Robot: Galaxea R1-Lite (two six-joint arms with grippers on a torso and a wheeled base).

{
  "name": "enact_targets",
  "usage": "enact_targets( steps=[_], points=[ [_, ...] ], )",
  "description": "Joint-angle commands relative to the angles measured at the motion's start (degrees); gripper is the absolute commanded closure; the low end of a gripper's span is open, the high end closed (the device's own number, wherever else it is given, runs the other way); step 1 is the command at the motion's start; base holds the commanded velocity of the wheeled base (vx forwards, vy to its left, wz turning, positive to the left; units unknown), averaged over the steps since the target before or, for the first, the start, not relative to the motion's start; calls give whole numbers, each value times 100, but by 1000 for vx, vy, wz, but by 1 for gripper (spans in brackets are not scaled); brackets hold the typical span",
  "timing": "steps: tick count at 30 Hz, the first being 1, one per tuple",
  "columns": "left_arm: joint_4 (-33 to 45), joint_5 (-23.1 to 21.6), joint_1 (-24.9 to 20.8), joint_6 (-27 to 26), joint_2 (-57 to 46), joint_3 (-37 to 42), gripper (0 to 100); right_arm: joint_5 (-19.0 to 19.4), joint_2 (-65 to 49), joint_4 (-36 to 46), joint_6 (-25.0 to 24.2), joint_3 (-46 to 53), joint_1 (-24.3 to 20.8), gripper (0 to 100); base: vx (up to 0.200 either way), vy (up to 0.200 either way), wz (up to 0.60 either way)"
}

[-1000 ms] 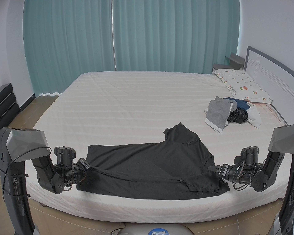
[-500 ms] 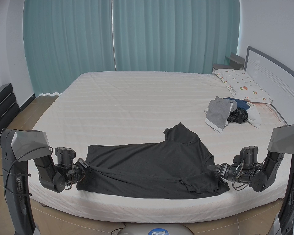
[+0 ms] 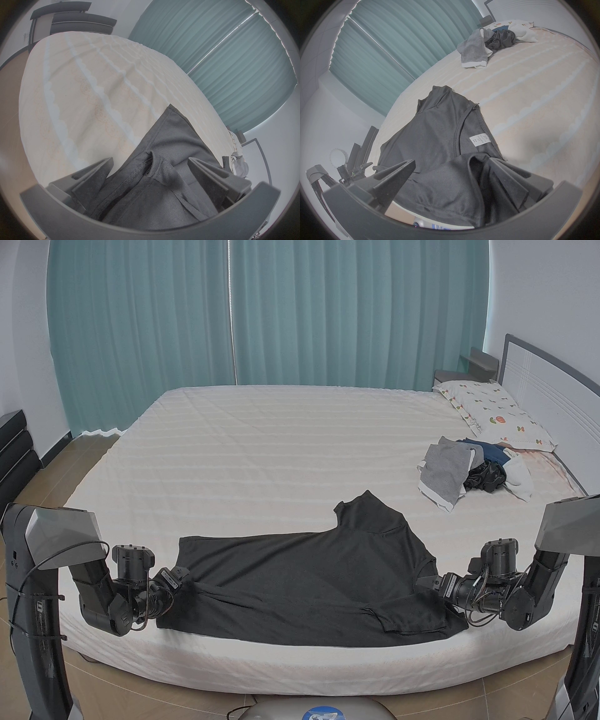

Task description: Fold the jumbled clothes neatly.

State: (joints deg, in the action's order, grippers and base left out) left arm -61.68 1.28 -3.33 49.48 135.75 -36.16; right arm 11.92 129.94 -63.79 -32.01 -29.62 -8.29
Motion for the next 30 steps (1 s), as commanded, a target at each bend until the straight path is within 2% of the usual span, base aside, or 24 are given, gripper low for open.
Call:
enact_targets(
  steps=[1,6,7,15,20,30],
  points=[
    [-1,4,-1,0,12,12,0,3,269,25,20,-175,-24,0,0,0,0],
    [-1,4,-1,0,12,12,0,-6,348,95,46,-307,-94,0,0,0,0],
    [-1,4,-1,0,12,12,0,-15,392,86,72,-307,-129,100,0,0,0],
    [-1,30,8,26,-23,162,0,-348,532,113,143,-334,-155,100,0,0,0],
    [-1,48,43,53,-31,214,0,-639,471,25,81,-562,-6,100,0,0,0],
    [-1,48,280,106,-172,197,0,-709,383,-204,-16,-641,135,100,0,0,0]
  ],
)
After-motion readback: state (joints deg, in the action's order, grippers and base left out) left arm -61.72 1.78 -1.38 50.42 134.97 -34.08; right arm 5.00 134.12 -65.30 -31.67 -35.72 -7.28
